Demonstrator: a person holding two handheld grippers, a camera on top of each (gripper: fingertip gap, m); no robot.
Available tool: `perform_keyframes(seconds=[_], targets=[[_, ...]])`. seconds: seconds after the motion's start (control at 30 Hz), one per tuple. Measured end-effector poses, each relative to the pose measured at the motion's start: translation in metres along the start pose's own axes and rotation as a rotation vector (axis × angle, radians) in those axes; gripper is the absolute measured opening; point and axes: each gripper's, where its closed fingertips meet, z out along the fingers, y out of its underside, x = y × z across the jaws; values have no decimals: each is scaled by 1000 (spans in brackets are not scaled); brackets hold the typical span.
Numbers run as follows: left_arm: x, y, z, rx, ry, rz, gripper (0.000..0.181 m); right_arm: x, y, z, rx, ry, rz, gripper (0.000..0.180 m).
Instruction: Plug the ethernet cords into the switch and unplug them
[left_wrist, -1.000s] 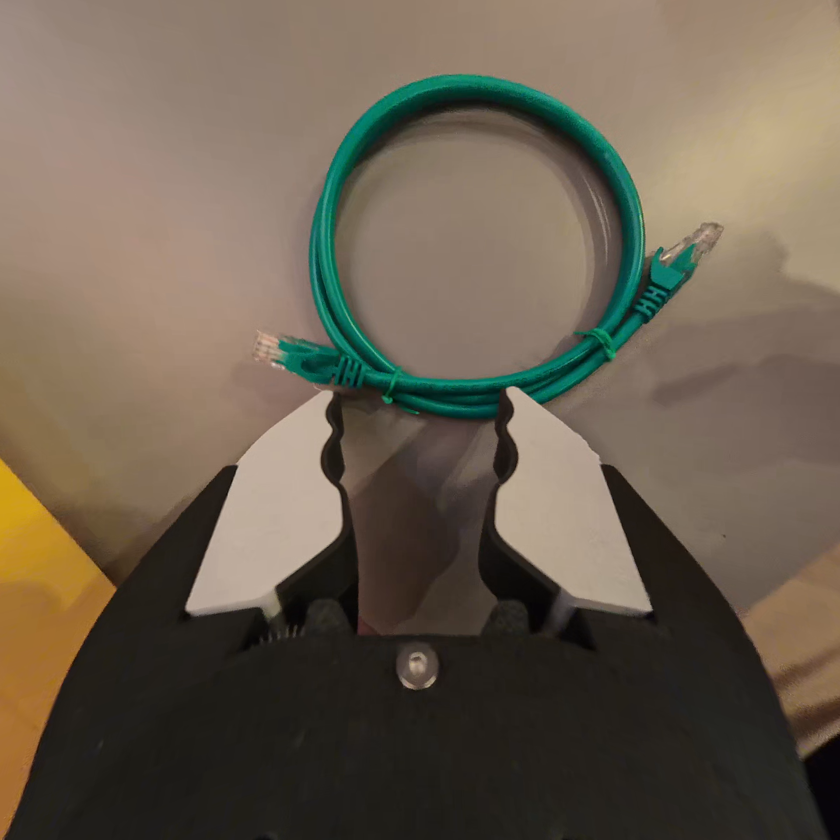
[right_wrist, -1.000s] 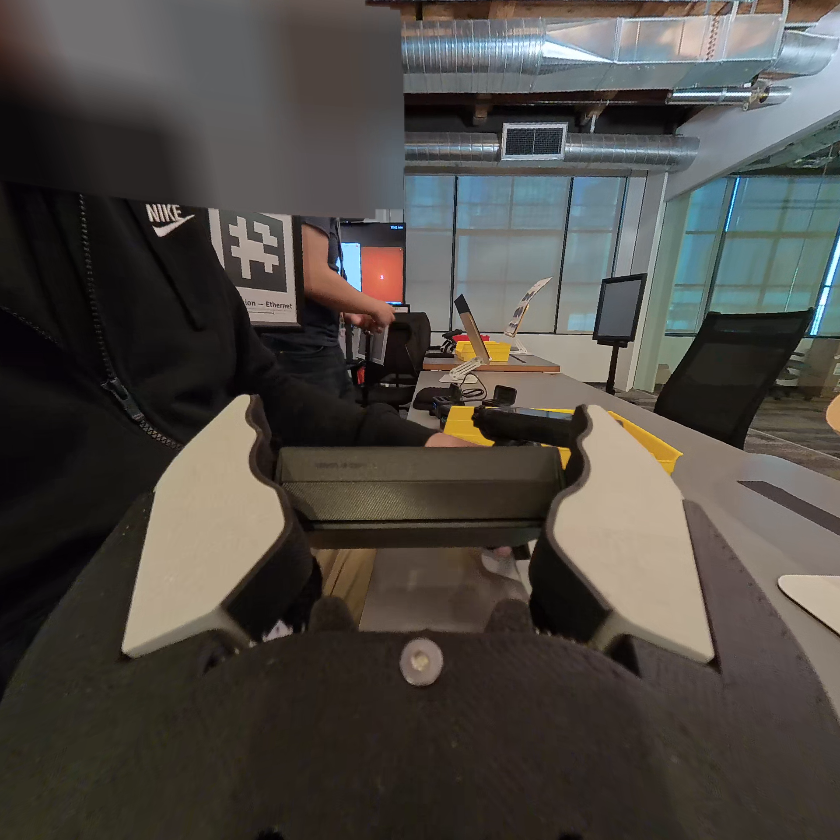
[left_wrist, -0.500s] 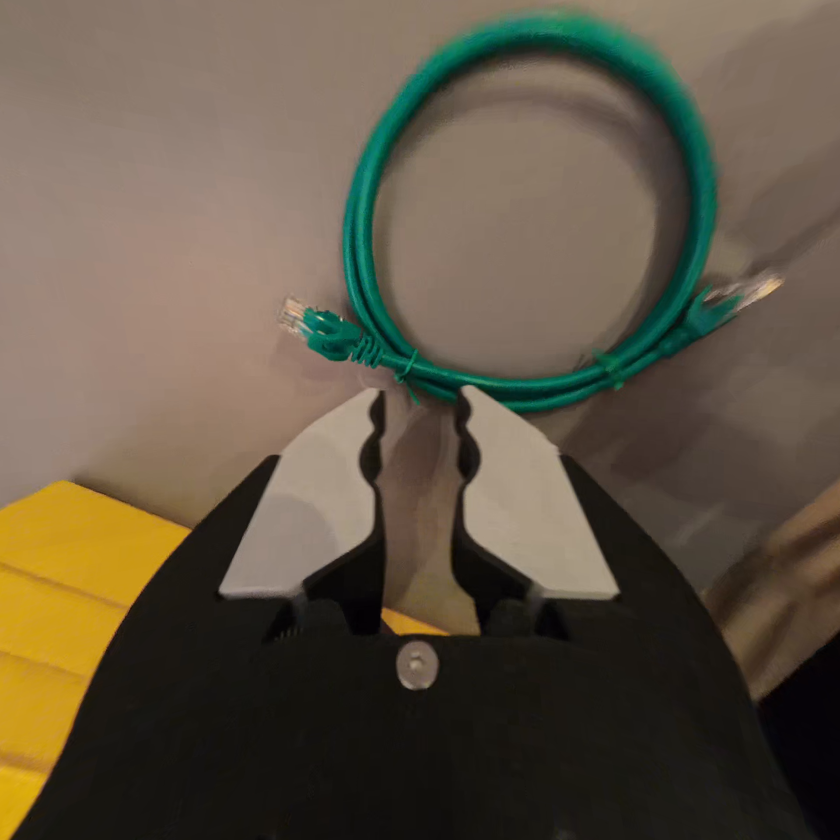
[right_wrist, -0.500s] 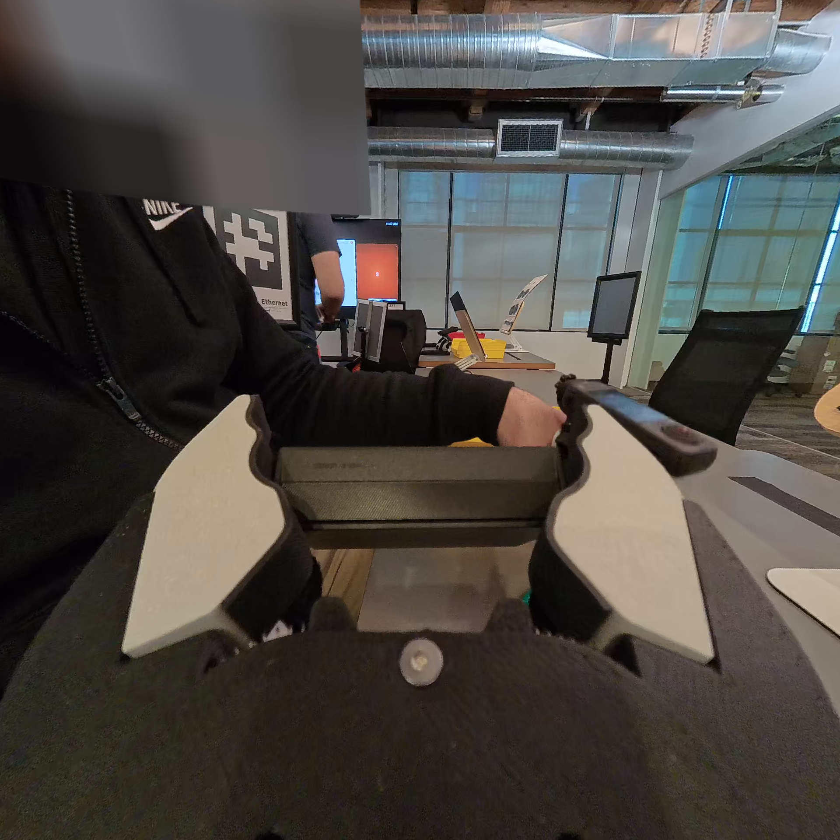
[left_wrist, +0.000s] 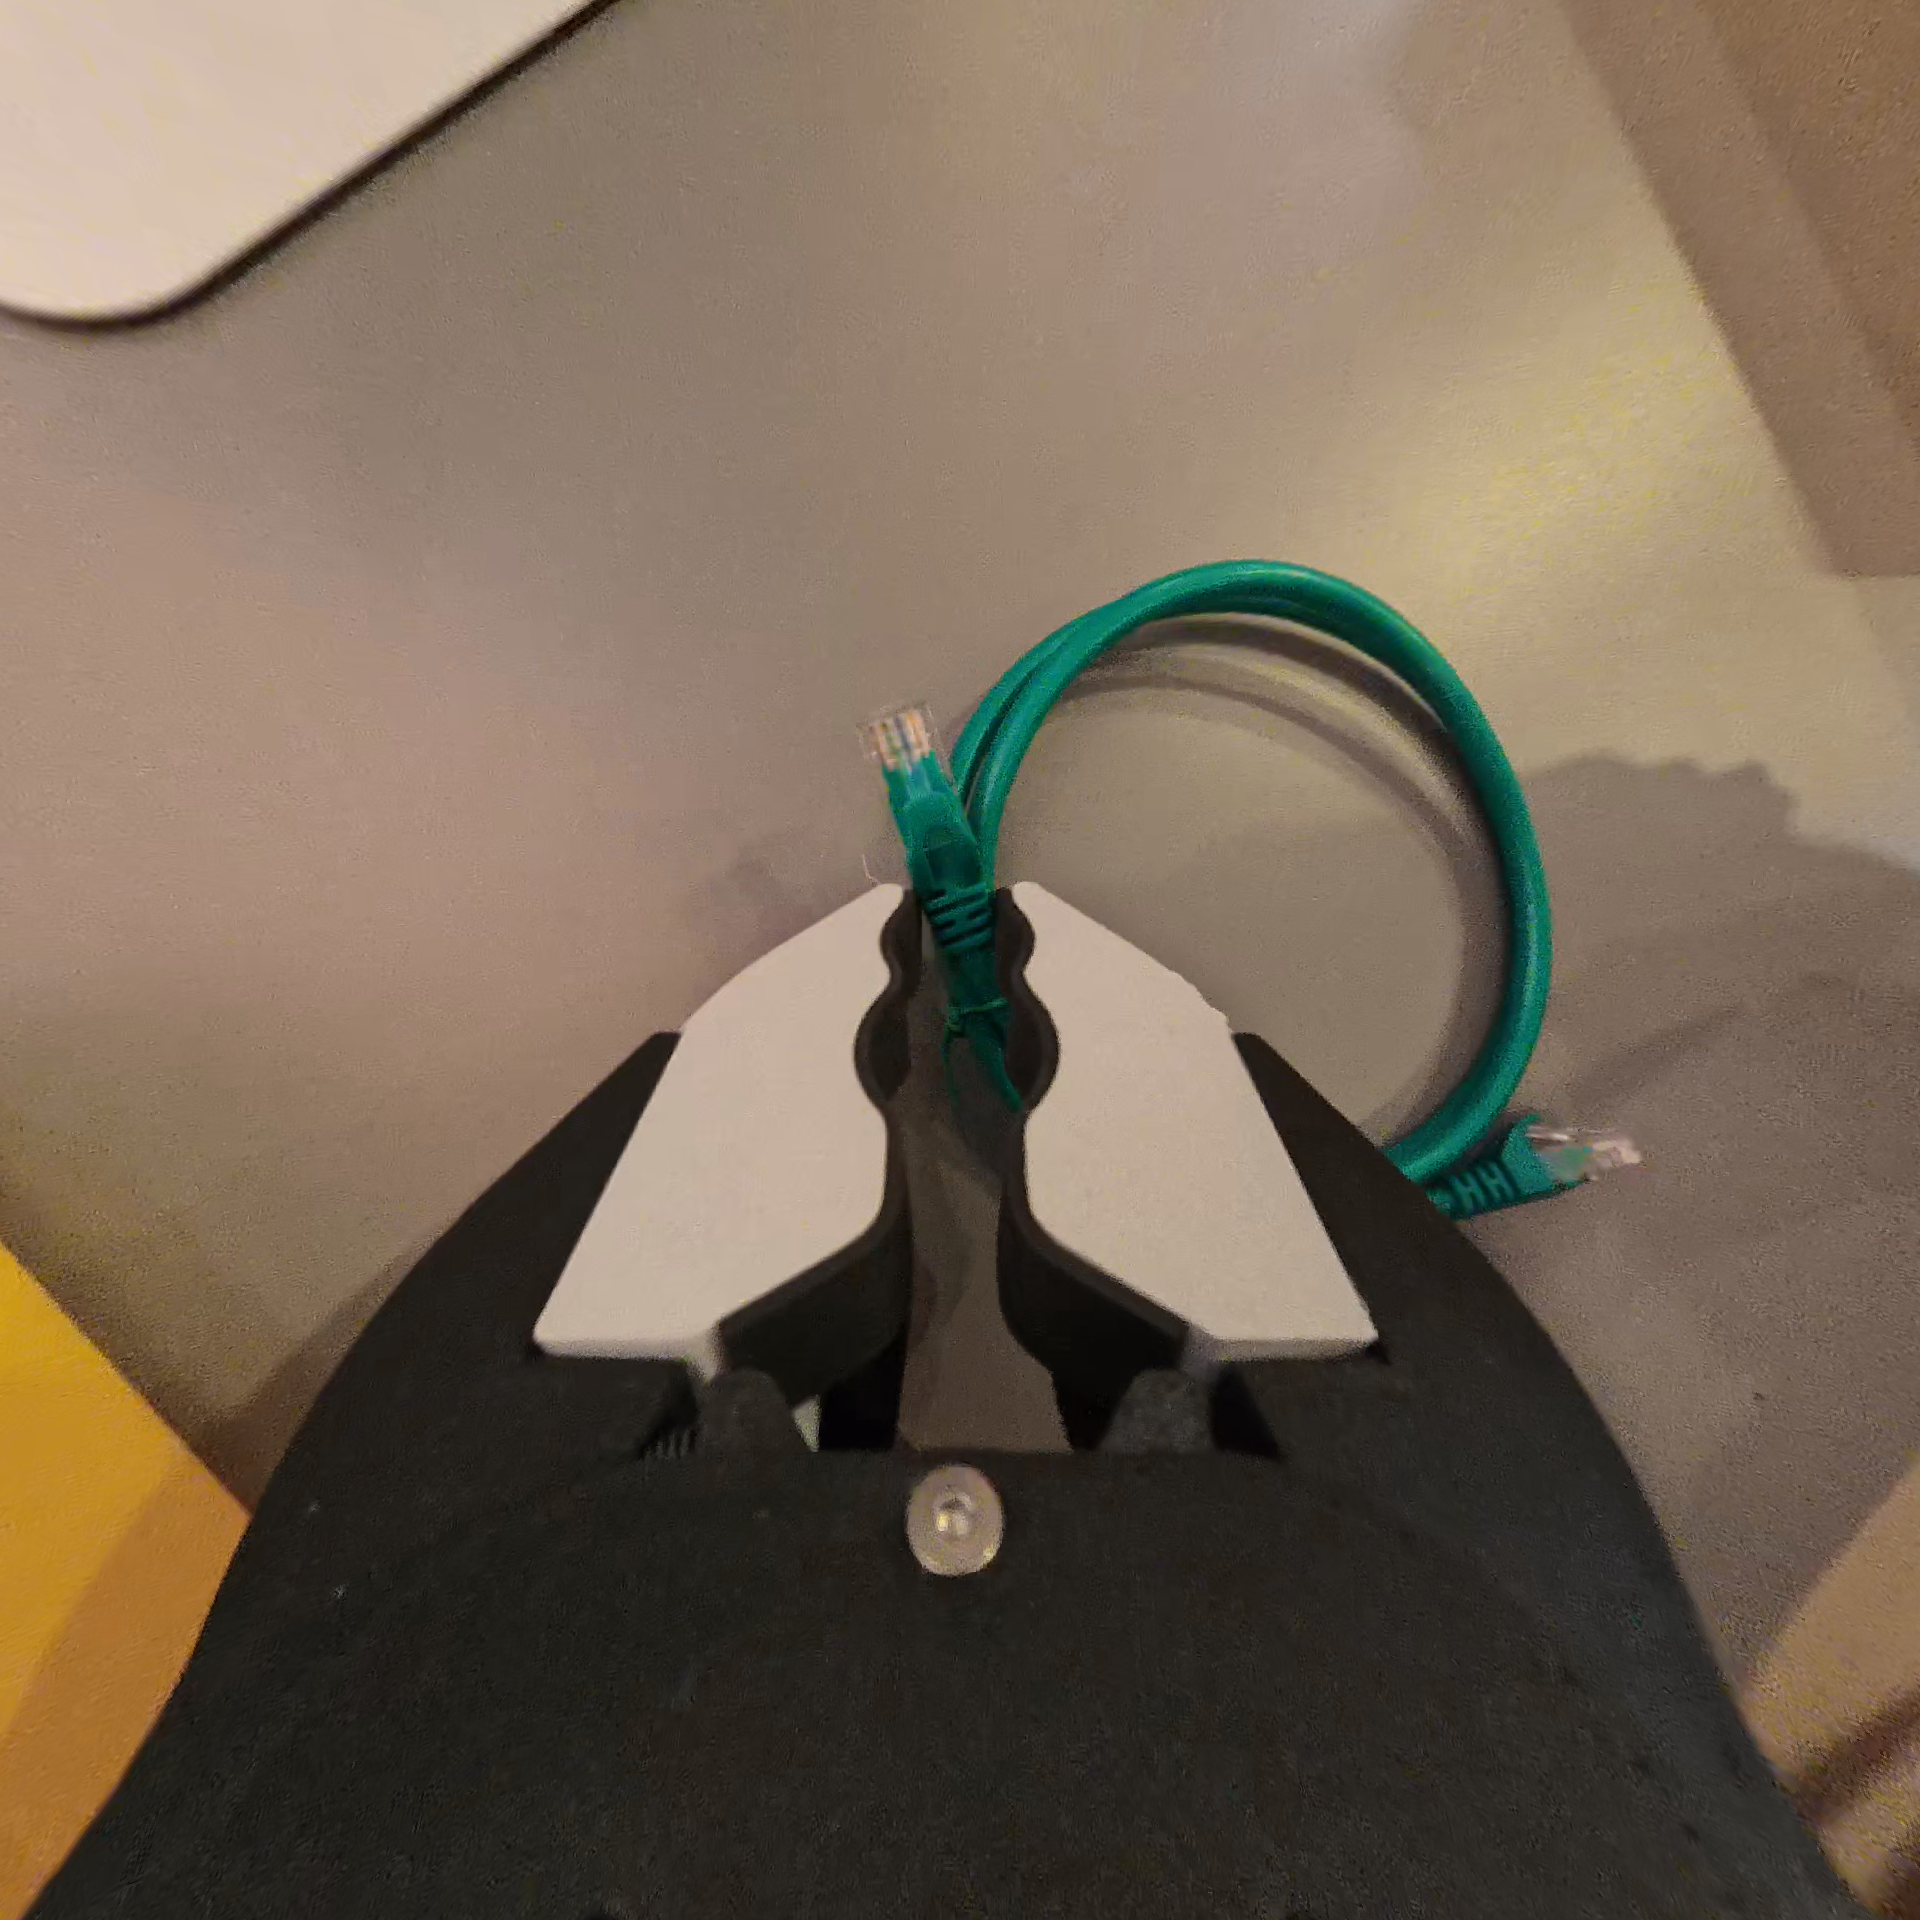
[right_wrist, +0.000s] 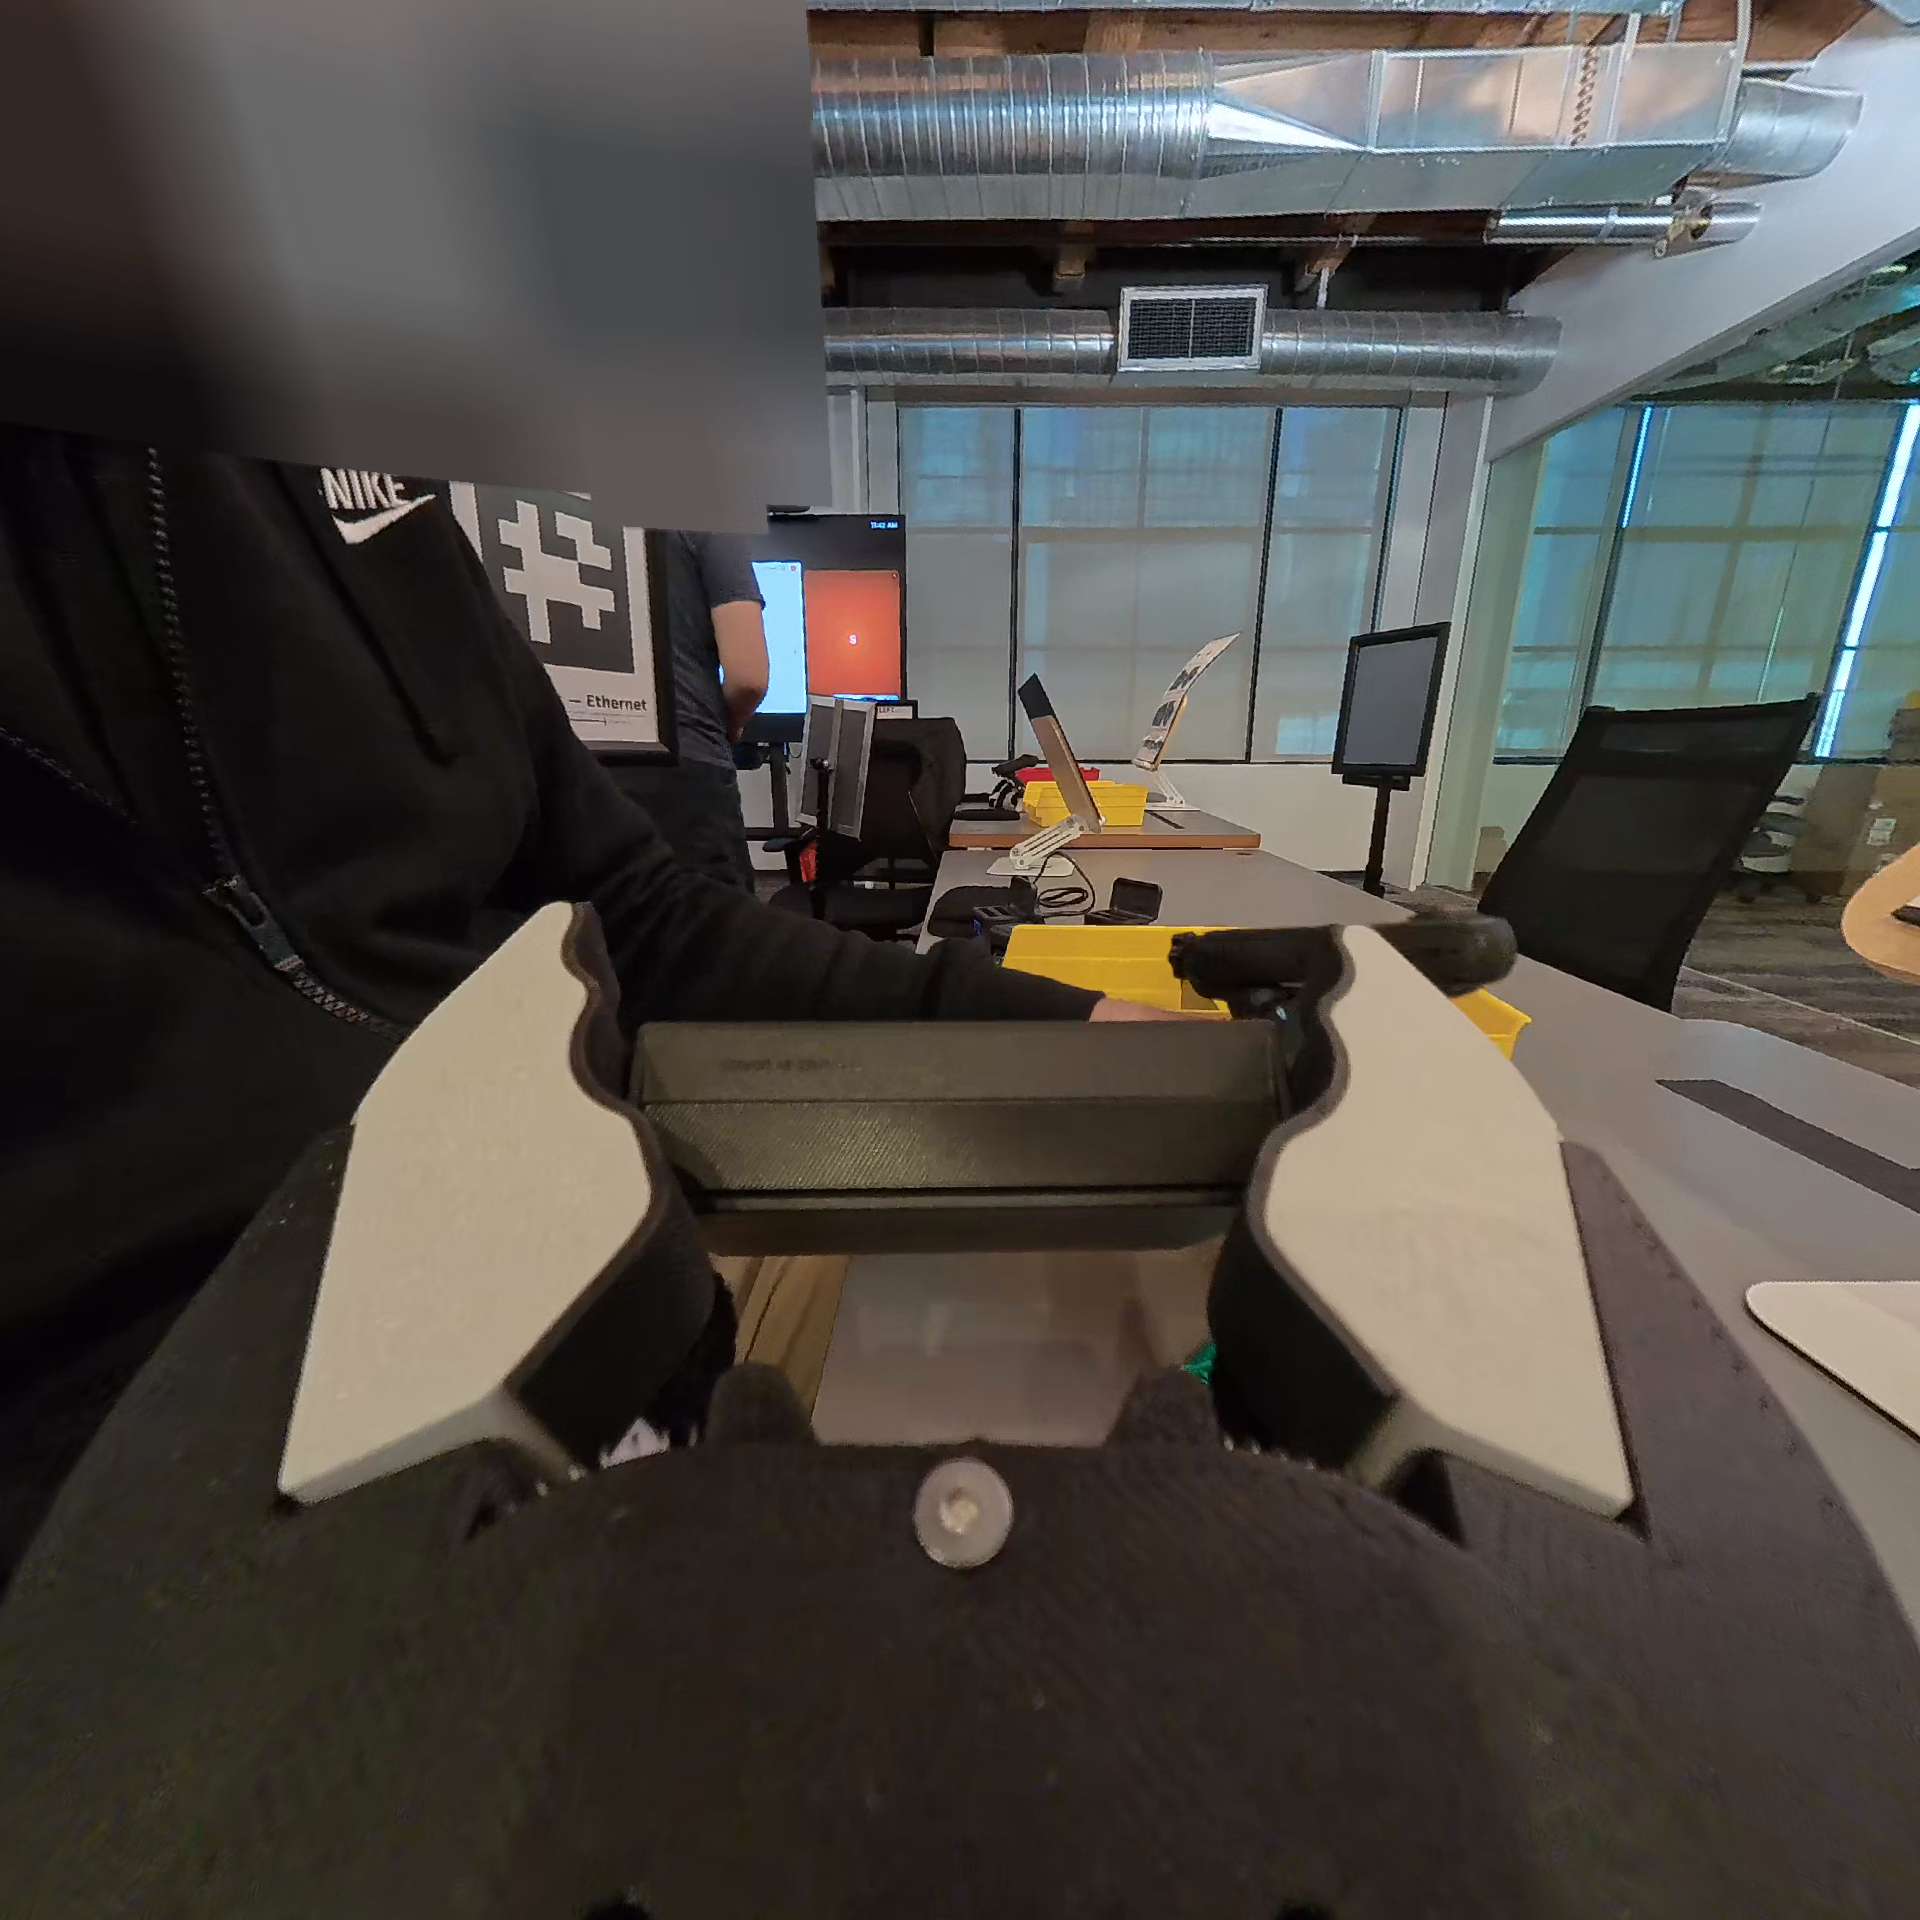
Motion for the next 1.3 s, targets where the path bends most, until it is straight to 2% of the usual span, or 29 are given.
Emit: perform_keyframes(seconds=[0.03, 0.2, 0.27, 0.33, 0.5, 0.6, 0.8, 1.0, 1.3], targets=[[6, -6, -4, 31, 20, 29, 12, 2, 1, -1, 2, 6, 4, 123], [29, -30, -37, 82, 53, 283, 11, 12, 4, -2, 23, 31, 11, 123], [54, -36, -56, 97, 154, 383, 11, 14, 1, -2, 56, 19, 17, 123], [67, -38, -72, 85, 173, 460, 11, 17, -2, -2, 90, 7, 34, 123], [114, -41, -110, 113, 355, 539, 11, 24, -19, 2, 191, -21, 61, 123], [140, -32, -115, 103, 426, 584, 11, 28, -22, 10, 205, -34, 67, 123], [169, -25, -104, 137, 525, 568, 11, 30, -19, 28, 180, -71, 76, 123], [182, -39, -119, 241, 646, 517, 11, 31, -10, 36, 125, -98, 96, 123], [175, -45, -127, 265, 621, 512, 11, 37, 4, 27, 67, -63, 92, 122]])
